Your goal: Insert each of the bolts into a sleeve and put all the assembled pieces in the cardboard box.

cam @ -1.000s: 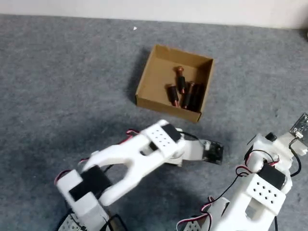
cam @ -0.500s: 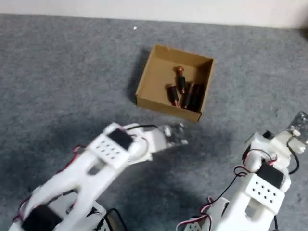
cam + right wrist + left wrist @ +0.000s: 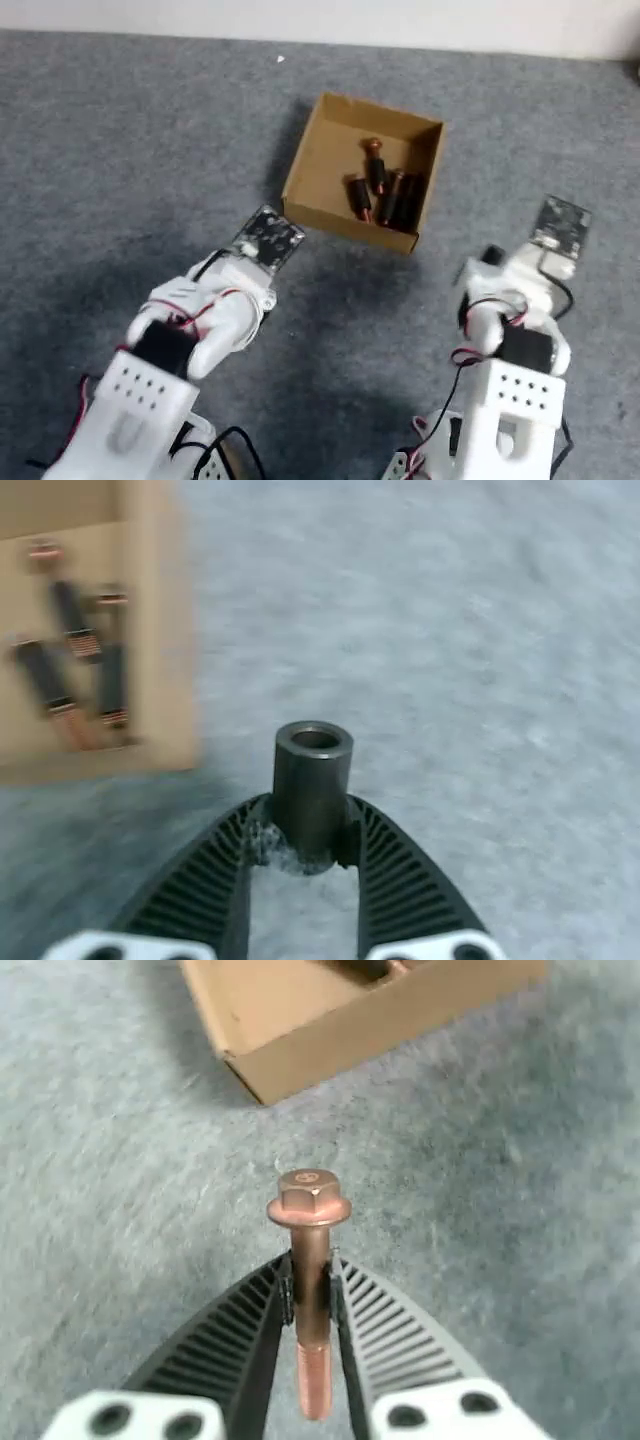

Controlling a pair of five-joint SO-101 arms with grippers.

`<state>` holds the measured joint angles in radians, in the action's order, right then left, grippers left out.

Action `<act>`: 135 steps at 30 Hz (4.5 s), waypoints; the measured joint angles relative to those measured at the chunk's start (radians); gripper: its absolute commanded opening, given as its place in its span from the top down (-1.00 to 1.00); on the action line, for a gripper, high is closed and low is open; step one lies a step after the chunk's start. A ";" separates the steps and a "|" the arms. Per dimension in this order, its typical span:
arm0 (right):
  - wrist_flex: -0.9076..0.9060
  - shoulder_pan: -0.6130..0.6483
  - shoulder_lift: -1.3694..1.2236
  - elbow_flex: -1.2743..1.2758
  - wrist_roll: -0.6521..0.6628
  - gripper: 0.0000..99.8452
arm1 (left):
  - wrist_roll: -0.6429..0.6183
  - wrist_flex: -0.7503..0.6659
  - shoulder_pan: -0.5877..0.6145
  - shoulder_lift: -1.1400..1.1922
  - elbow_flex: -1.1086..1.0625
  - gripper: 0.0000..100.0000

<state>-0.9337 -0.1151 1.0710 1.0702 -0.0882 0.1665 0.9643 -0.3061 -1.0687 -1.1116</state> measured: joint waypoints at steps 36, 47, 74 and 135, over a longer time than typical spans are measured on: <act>0.712 0.844 0.242 0.546 0.189 0.99 | -0.692 -0.207 0.003 -0.740 -0.147 0.99; 0.827 0.862 0.244 0.595 0.189 0.99 | -0.692 -0.358 0.003 -0.740 -0.336 0.99; 0.872 0.859 0.241 0.605 0.351 0.99 | -0.677 -0.350 -0.094 -0.749 -0.381 0.99; 0.535 0.712 0.709 0.606 0.267 0.99 | -0.572 0.071 -0.072 -0.744 -0.302 0.99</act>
<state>-0.3982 0.5969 1.7799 1.6763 0.1788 -0.4058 1.0349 -0.3782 -1.8128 -1.4139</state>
